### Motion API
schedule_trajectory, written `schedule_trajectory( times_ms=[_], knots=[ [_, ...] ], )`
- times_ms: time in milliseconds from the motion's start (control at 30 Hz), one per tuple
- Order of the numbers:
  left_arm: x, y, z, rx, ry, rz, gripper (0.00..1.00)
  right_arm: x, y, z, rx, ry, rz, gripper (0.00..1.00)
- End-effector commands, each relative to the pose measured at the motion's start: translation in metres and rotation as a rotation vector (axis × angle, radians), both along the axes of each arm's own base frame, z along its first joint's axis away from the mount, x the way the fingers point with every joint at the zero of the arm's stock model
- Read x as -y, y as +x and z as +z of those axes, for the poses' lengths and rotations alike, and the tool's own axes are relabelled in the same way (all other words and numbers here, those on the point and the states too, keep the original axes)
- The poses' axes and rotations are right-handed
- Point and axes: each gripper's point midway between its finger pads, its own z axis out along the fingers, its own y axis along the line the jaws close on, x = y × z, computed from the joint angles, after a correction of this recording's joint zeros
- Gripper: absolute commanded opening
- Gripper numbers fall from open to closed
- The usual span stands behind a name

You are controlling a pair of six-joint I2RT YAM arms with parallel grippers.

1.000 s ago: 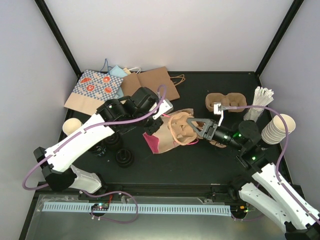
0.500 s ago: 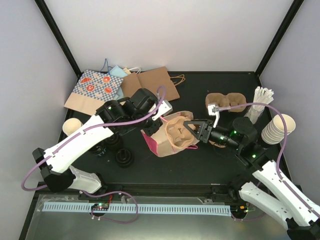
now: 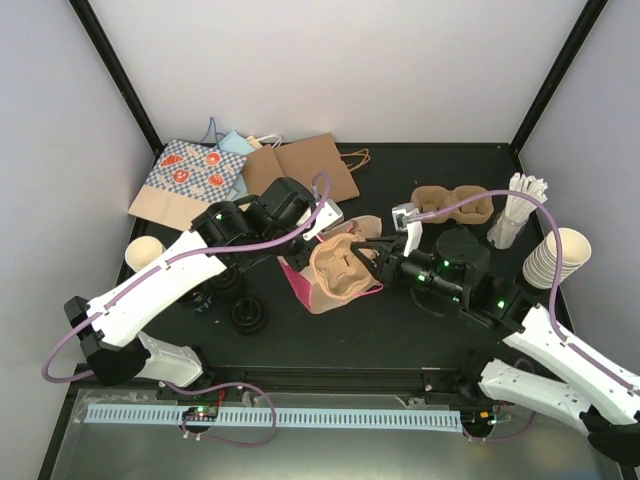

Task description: Pack the takeout coffee

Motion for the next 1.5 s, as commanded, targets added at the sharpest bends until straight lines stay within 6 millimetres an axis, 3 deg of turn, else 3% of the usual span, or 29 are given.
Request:
schedule_trajectory(
  times_ms=[0,667,1133,1467],
  knots=[
    [0.005,0.000,0.015,0.042,-0.048,-0.015,0.02,0.005,0.007,0.003,0.088,-0.092,-0.107,0.22],
    [-0.001,0.001,0.009,0.056,-0.019,-0.009,0.02,-0.012,-0.001,-0.027,0.207,-0.377,-0.271,0.23],
    [-0.002,0.001,0.004,0.061,-0.013,-0.014,0.02,-0.006,0.009,-0.022,0.245,-0.384,-0.341,0.26],
    [-0.005,0.001,0.006,0.070,-0.012,-0.009,0.02,0.024,0.010,-0.004,0.250,-0.308,-0.431,0.28]
  ],
)
